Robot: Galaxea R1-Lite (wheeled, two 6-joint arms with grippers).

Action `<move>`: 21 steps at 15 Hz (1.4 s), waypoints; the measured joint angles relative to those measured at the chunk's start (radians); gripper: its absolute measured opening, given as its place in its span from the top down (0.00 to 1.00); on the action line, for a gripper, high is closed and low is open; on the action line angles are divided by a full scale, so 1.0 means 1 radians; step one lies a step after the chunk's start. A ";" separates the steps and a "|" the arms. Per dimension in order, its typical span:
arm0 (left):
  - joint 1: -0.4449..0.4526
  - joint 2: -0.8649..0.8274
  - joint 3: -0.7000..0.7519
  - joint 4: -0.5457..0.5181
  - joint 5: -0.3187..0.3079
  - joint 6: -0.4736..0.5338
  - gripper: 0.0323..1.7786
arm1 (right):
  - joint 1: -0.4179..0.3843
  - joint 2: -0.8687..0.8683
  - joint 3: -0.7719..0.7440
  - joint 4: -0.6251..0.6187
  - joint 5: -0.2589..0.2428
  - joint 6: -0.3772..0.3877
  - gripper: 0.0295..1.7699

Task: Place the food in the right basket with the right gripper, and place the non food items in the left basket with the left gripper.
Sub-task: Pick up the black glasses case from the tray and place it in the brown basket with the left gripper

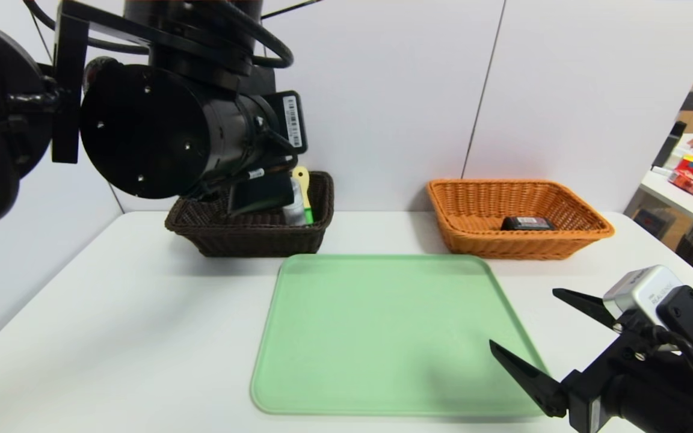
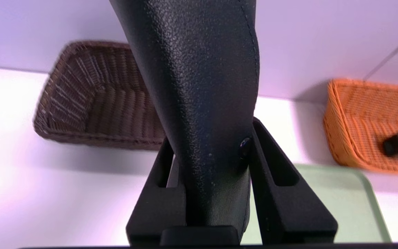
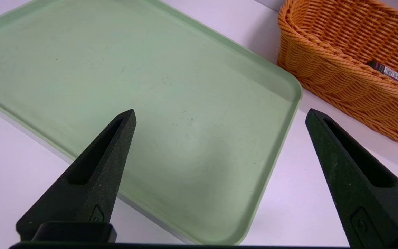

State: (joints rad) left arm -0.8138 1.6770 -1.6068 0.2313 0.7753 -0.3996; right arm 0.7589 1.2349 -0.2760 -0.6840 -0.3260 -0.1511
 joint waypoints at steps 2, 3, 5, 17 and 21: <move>0.042 -0.001 0.000 -0.042 -0.002 0.043 0.71 | 0.000 -0.001 0.002 0.000 0.000 -0.006 0.04; 0.062 -0.001 -0.001 -0.054 -0.003 0.055 0.71 | 0.001 -0.001 0.003 0.000 -0.001 -0.007 0.04; 0.100 0.003 -0.003 -0.078 -0.007 0.074 0.71 | 0.001 -0.003 0.003 0.000 -0.002 -0.009 0.04; 0.273 0.106 0.004 -0.255 -0.055 0.169 0.72 | 0.001 -0.017 0.000 -0.002 -0.002 -0.020 0.04; 0.334 0.166 0.013 -0.345 -0.073 0.187 0.72 | 0.001 -0.019 0.003 -0.002 -0.002 -0.020 0.04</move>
State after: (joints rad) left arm -0.4796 1.8426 -1.5943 -0.1140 0.7023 -0.2126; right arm 0.7596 1.2162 -0.2732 -0.6860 -0.3279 -0.1711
